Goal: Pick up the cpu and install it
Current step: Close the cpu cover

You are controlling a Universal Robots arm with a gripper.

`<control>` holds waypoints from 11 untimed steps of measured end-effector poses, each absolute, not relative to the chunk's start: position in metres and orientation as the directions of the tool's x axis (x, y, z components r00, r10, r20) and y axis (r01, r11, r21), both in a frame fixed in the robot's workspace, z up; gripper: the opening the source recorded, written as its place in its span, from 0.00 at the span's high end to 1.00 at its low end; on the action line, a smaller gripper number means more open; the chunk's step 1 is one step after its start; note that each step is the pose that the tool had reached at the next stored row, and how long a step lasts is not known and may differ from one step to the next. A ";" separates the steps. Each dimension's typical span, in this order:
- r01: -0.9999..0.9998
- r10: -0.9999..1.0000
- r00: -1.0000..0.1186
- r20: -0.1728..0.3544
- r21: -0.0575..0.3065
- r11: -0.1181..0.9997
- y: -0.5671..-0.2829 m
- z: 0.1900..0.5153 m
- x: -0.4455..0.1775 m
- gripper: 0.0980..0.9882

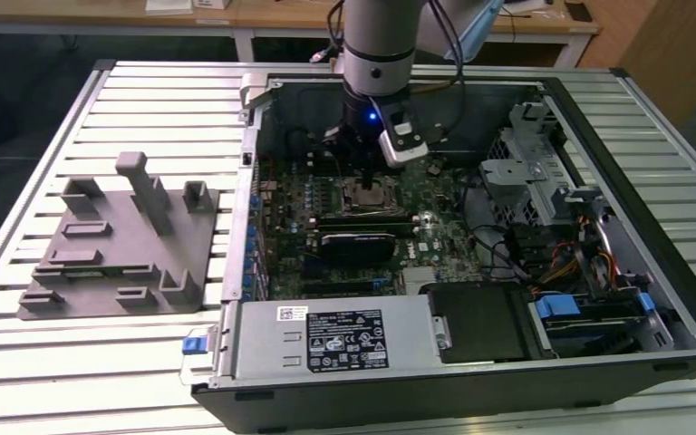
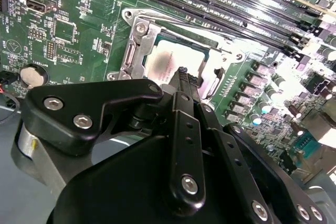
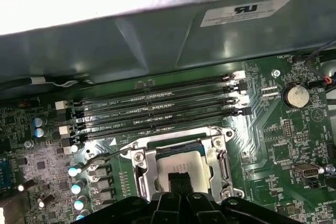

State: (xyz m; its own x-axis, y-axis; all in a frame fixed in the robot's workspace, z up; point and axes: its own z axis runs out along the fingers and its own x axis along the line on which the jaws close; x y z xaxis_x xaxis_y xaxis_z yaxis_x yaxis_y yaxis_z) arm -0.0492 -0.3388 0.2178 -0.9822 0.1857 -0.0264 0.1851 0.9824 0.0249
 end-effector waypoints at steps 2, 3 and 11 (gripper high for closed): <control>0.183 0.184 -0.983 -0.026 0.025 0.983 -0.339 0.217 -0.050 0.99; 0.181 0.182 -0.983 -0.026 0.025 0.983 -0.339 0.217 -0.050 0.99; 0.155 0.155 -0.988 -0.026 0.025 0.988 -0.341 0.214 -0.058 0.99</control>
State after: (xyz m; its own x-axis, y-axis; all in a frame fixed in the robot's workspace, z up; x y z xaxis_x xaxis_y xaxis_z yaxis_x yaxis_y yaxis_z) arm -0.0579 -0.3411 0.2141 -0.9875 0.1554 -0.0264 0.1547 0.9876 0.0248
